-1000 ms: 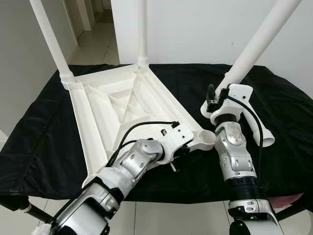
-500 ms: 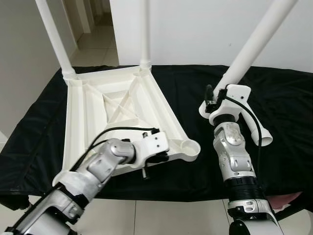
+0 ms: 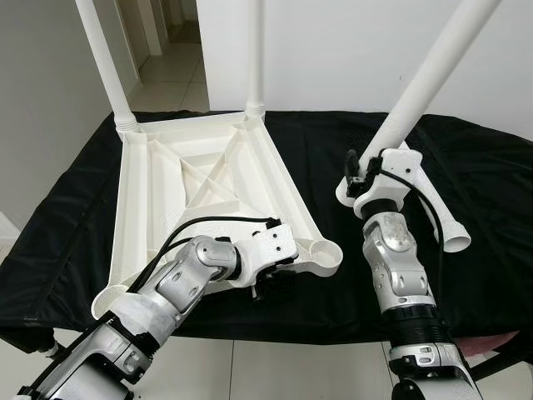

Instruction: Building children table

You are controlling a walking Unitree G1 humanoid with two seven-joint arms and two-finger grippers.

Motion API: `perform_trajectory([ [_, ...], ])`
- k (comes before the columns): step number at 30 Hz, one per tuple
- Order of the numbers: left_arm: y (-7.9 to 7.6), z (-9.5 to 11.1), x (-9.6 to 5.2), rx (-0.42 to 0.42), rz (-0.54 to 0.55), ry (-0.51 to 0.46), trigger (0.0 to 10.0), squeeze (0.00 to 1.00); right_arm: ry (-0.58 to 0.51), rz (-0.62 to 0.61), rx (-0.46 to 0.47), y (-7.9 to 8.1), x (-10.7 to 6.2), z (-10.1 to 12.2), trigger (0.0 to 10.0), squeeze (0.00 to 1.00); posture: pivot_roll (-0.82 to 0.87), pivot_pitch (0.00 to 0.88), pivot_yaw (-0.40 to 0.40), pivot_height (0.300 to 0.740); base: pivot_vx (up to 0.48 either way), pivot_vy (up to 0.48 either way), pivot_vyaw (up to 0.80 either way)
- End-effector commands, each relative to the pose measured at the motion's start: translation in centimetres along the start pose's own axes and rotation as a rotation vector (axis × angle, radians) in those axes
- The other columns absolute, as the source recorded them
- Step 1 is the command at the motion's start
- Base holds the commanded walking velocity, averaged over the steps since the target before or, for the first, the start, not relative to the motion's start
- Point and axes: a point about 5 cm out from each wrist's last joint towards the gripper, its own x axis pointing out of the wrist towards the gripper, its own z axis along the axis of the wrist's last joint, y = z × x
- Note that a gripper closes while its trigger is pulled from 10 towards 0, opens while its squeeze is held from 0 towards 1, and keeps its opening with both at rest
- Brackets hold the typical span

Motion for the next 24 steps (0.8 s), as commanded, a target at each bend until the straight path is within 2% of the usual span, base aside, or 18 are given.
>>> perform_trajectory([
  [1,-0.1,0.6,-0.4,-0.033,-0.057,-0.048,10.0,1.00,0.040,0.033,-0.016,0.2,-0.3,-0.5,10.0,0.00,0.01,0.003,0.023,0.740,0.000,0.000,0.00],
  [2,0.0,1.0,-0.5,-0.041,-0.052,-0.072,10.0,1.00,0.054,0.046,-0.028,0.2,-0.4,-0.8,10.0,0.00,0.02,0.009,0.021,0.740,0.000,0.000,0.00],
  [3,0.1,1.3,-0.6,-0.056,-0.049,-0.093,10.0,0.73,0.070,0.050,-0.046,0.2,-0.4,-1.0,10.0,0.00,0.02,0.009,0.021,0.740,0.000,0.000,0.00],
  [4,0.4,1.9,-0.8,-0.084,-0.029,-0.134,10.0,0.00,0.095,0.065,-0.070,0.2,-0.5,-1.3,10.0,0.00,0.02,0.011,0.022,0.740,0.000,0.000,0.00],
  [11,1.3,2.8,-1.2,-0.163,0.056,-0.226,10.0,0.00,0.124,0.131,-0.095,0.5,-0.8,-1.6,10.0,0.00,0.02,0.035,0.019,0.740,0.000,0.000,0.00],
  [14,1.7,3.1,-1.5,-0.151,0.145,-0.257,10.0,0.00,0.136,0.176,-0.102,0.7,-1.1,-1.7,10.0,0.00,0.03,0.040,0.016,0.740,0.000,0.000,0.00],
  [19,1.7,3.0,-1.9,-0.164,0.189,-0.292,10.0,0.00,0.127,0.263,-0.106,1.3,-1.8,-1.7,10.0,0.00,0.03,0.048,0.011,0.740,0.000,0.000,0.00],
  [24,1.6,3.0,-2.0,-0.150,0.231,-0.313,10.0,0.00,0.130,0.289,-0.099,1.5,-2.3,-2.0,10.0,0.00,0.04,0.052,0.004,0.740,0.000,0.000,0.00],
])
